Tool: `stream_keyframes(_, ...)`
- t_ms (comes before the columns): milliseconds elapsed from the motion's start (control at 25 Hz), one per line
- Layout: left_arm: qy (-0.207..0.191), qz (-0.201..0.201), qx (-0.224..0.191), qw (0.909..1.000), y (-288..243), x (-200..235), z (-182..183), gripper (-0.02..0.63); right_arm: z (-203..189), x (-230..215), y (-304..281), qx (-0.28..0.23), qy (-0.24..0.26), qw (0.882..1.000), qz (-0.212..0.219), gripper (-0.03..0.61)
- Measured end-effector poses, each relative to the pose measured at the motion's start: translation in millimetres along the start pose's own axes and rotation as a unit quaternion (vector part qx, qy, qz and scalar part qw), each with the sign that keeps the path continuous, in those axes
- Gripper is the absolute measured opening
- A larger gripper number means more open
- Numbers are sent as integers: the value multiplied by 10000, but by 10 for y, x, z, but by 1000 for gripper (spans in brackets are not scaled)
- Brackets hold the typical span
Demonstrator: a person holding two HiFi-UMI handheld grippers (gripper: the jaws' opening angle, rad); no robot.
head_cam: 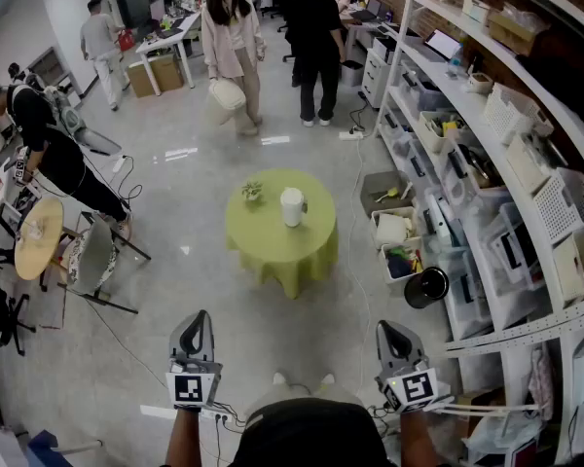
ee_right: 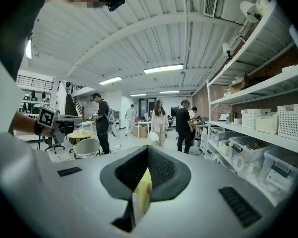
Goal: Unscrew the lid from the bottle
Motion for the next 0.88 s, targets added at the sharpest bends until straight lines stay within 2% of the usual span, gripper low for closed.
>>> stream_keyframes(200, 141, -2, -205, 9997, 131, -4, -28, 17, 12, 66, -75, 1, 51, 10000, -18, 0)
stream_keyframes(360, -45, -110, -228, 9997, 214, -118, -129, 17, 18, 188, -157, 44, 65, 10000, -28, 0)
stream_keyframes(480, -498, -497, 82, 9975, 142, -224, -191, 17, 27, 258, -218, 57, 51, 10000, -53, 0)
stream_keyframes(560, -1104, -771, 416, 9900, 101, -218, -193, 17, 20, 297, -225, 116, 64, 9999, -88, 0)
stream_keyframes(600, -1043, -729, 434, 9909, 94, -187, -192, 17, 24, 321, -227, 136, 85, 9998, -111, 0)
stream_keyframes(680, -166, -372, 124, 9991, 81, -104, -193, 17, 56, 365, -243, 122, 144, 9997, -167, 0)
stream_keyframes(720, 98, -264, -1, 9996, 58, -72, -181, 17, 76, 373, -260, 99, 152, 9996, -216, 0)
stream_keyframes(840, 195, -267, -140, 9994, -15, -67, -143, 17, 103, 351, -310, 80, 92, 9993, -367, 2)
stream_keyframes(880, 157, -319, -141, 9993, -28, -89, -144, 17, 92, 337, -314, 109, 75, 9992, -377, 35)
Point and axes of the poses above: the fingertips, and each gripper's own axes: y backward along the fingers, x to its left, z out of its top, the point moved 4 cm from there along y, backward along the fingers, and after that the axes turned 13 degrees about -z, right-handed, at the moved point
